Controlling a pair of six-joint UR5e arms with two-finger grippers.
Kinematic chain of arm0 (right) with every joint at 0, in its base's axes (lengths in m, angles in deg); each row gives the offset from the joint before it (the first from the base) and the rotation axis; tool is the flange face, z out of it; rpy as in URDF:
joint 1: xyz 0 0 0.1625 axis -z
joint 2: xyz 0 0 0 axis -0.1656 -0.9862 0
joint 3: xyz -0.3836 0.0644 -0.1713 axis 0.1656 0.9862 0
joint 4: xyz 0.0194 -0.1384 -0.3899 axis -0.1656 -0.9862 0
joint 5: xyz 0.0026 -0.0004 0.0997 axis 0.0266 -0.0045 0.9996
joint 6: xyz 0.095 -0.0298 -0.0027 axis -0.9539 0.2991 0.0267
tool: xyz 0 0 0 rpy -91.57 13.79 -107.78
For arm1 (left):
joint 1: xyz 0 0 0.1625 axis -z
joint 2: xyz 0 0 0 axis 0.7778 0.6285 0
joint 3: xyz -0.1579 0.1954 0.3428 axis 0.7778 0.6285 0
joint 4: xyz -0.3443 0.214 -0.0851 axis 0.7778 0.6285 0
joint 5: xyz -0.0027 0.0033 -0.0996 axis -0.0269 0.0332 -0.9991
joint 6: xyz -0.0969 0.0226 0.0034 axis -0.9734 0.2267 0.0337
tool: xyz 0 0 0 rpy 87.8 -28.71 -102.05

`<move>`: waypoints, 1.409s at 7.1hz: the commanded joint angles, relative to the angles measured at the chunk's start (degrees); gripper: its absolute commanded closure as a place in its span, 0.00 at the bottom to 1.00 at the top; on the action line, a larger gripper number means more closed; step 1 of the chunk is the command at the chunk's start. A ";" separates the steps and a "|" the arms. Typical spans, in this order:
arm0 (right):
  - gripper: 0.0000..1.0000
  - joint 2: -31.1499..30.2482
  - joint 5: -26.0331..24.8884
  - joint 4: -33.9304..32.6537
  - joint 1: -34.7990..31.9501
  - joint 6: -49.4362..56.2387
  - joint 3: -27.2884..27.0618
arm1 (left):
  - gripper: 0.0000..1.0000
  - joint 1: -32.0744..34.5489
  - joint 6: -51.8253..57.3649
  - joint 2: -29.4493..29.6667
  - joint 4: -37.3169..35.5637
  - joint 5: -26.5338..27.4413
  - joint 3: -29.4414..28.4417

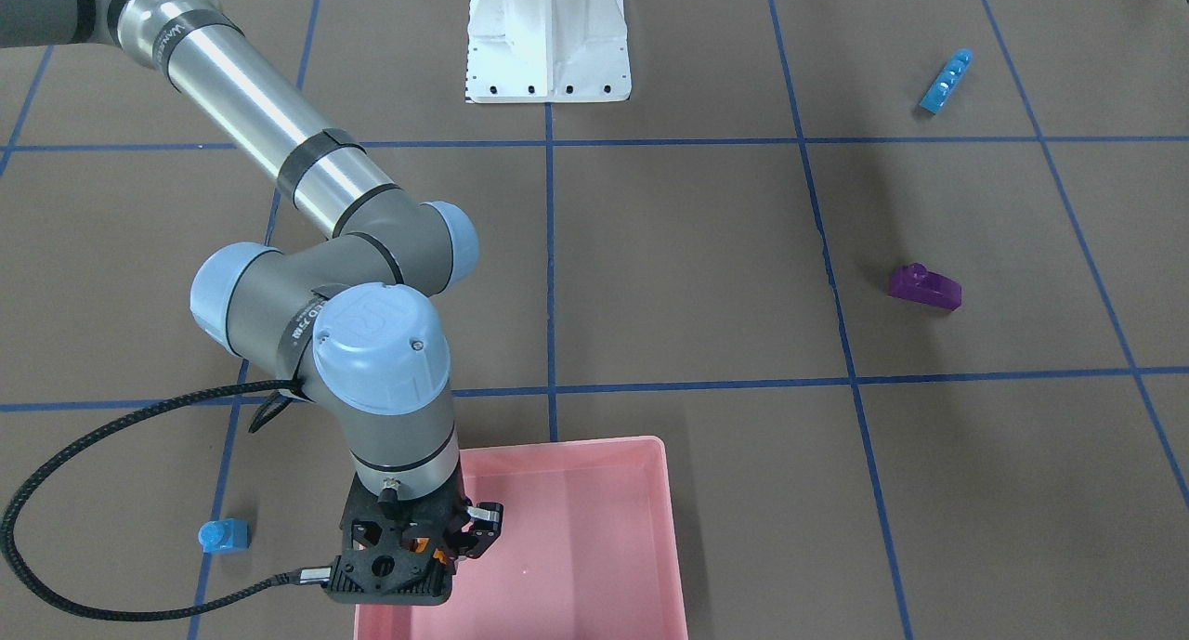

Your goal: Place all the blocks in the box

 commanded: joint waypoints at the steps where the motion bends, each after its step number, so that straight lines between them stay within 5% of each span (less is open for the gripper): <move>1: 0.01 0.67 -3.63 0.44 1.39 -3.30 1.61 | 0.00 0.00 -0.21 -0.03 -0.07 -0.17 -0.05; 4: 0.00 0.76 1.15 -3.57 0.79 -2.90 -3.53 | 0.00 -1.48 0.14 0.23 2.02 -5.52 0.38; 6: 0.00 -1.86 3.89 -20.75 0.00 1.56 -18.87 | 0.00 -10.60 0.23 -0.46 12.04 -5.45 0.03; 10: 0.00 -27.13 11.71 -33.79 -6.58 16.21 -55.69 | 0.00 -23.88 7.14 -1.35 20.94 0.52 -0.14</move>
